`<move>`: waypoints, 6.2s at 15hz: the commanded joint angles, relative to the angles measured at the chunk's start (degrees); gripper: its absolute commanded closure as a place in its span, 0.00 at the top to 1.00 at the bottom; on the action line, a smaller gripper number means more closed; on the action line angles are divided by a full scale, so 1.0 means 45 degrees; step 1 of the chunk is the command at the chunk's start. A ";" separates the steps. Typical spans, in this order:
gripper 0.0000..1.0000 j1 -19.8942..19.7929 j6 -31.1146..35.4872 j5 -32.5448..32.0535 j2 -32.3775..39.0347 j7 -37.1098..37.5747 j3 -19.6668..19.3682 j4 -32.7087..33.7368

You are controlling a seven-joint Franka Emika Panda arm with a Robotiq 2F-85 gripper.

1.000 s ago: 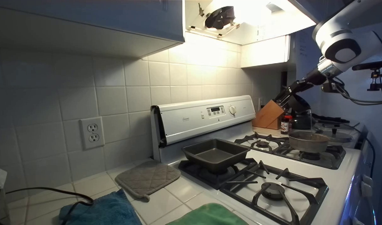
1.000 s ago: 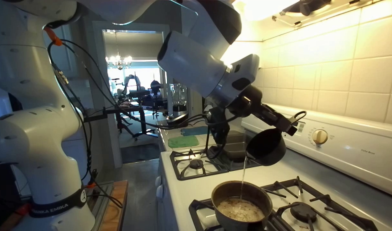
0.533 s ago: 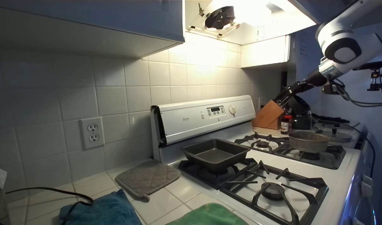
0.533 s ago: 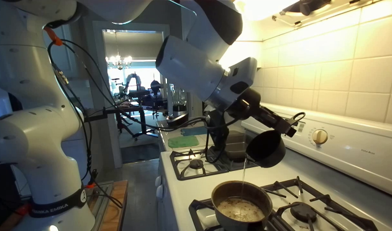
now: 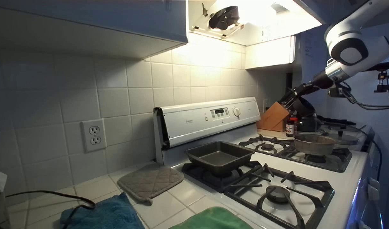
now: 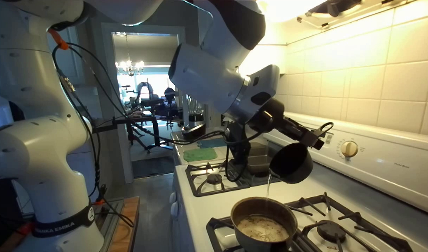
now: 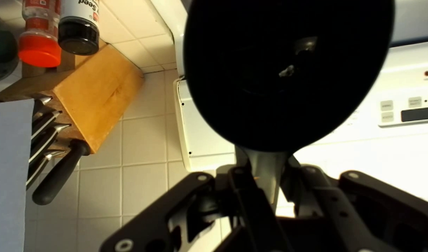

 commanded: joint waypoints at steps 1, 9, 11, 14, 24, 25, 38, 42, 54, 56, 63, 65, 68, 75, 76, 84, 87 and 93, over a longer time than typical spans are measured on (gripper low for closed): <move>0.06 -0.0183 -0.0432 0.0908 -0.0082 -0.0962 -0.0018 0.0052; 0.06 -0.0244 -0.0776 0.1646 -0.0122 -0.1664 -0.0026 0.0041; 0.06 -0.0274 -0.0908 0.1826 -0.0135 -0.1808 -0.0031 0.0019; 0.06 -0.0297 -0.1095 0.1955 -0.0159 -0.1939 -0.0031 -0.0031; 0.06 -0.0281 -0.1573 0.2052 -0.0333 -0.1926 -0.0056 -0.0239; 0.06 -0.0282 -0.1632 0.2063 -0.0347 -0.1928 -0.0057 -0.0252; 0.06 -0.0427 -0.2388 0.2204 -0.0936 -0.2167 -0.0090 -0.0747; 0.06 -0.0422 -0.2593 0.2154 -0.1134 -0.2127 -0.0088 -0.0904; 0.06 -0.0421 -0.2983 0.2000 -0.1823 -0.1967 -0.0111 -0.1556; 0.06 -0.0433 -0.3075 0.2004 -0.1914 -0.1968 -0.0123 -0.1633; 0.06 -0.0444 -0.3141 0.1914 -0.2054 -0.1902 -0.0178 -0.1700; 0.06 -0.0447 -0.3184 0.1921 -0.2082 -0.1898 -0.0214 -0.1722; 0.06 -0.0435 -0.3205 0.1906 -0.2073 -0.1869 -0.0256 -0.1702; 0.06 -0.0421 -0.3299 0.1875 -0.2263 -0.1872 -0.0297 -0.1792; 0.06 -0.0420 -0.3317 0.1873 -0.2286 -0.1867 -0.0301 -0.1802; 0.06 -0.0435 -0.3670 0.1979 -0.2401 -0.1841 -0.0353 -0.1917; 0.06 -0.0427 -0.3830 0.1942 -0.2442 -0.1846 -0.0406 -0.2004; 0.06 -0.0417 -0.3953 0.1910 -0.2491 -0.1818 -0.0478 -0.2004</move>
